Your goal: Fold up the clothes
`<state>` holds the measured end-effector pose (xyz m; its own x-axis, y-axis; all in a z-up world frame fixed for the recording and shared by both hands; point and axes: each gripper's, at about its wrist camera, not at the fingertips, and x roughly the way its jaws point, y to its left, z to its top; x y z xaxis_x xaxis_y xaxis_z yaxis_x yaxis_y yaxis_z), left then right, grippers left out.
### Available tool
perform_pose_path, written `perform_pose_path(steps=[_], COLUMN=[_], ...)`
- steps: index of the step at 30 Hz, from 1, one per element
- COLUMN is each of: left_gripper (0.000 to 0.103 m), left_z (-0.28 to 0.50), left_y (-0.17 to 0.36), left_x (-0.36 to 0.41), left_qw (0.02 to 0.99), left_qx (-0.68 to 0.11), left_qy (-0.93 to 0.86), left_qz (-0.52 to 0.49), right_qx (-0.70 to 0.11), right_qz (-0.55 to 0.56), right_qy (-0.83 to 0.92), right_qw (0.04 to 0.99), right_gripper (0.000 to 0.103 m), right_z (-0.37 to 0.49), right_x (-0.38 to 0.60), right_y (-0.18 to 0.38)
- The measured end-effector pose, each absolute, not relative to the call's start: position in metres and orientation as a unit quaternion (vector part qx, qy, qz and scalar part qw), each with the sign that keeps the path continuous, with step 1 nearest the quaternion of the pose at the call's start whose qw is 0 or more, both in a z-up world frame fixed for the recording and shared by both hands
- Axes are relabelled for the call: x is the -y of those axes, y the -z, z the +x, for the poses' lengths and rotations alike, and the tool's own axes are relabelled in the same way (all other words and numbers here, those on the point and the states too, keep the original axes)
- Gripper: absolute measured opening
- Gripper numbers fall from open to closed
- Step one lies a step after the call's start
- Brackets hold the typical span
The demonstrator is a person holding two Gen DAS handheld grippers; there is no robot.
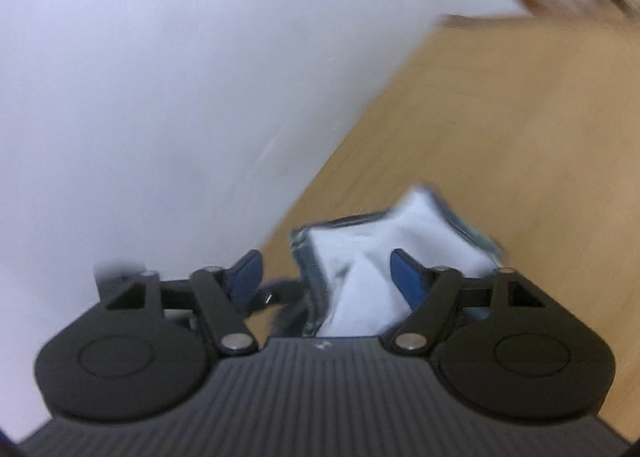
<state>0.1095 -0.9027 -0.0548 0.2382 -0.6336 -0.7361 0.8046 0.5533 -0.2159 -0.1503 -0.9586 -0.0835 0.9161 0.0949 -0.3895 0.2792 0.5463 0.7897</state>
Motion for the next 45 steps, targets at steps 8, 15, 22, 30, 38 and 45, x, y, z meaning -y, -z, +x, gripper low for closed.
perform_pose_path(steps=[8,15,22,30,38,45], left_gripper=[0.016,0.015,0.025,0.027,0.028,0.031], left_z=[0.129,0.102,0.048,0.016,0.020,0.020], left_y=[0.104,0.068,0.041,0.089,0.115,0.112], left_x=[0.960,0.954,0.902,0.827,0.828,0.847], left_qw=[0.797,0.817,0.855,0.832,0.816,0.806], left_qx=[-0.462,-0.440,-0.409,-0.495,-0.512,-0.500], left_qy=[0.381,0.371,0.310,0.249,0.266,0.316], left_qz=[0.084,0.009,0.073,0.029,0.012,0.016], right_qx=[-0.367,-0.410,-0.360,-0.386,-0.426,-0.431], right_qz=[0.291,0.389,0.358,0.108,0.042,-0.036], right_qy=[-0.073,-0.067,-0.089,-0.176,-0.226,-0.349], right_qw=[0.880,0.822,0.857,0.899,0.875,0.831], right_gripper=[0.026,0.018,0.029,0.042,0.012,0.012], right_z=[-0.023,-0.004,-0.040,-0.086,-0.098,-0.143], right_x=[0.989,1.057,1.076,1.016,0.978,0.946], right_y=[0.101,0.176,0.132,0.091,0.090,0.063])
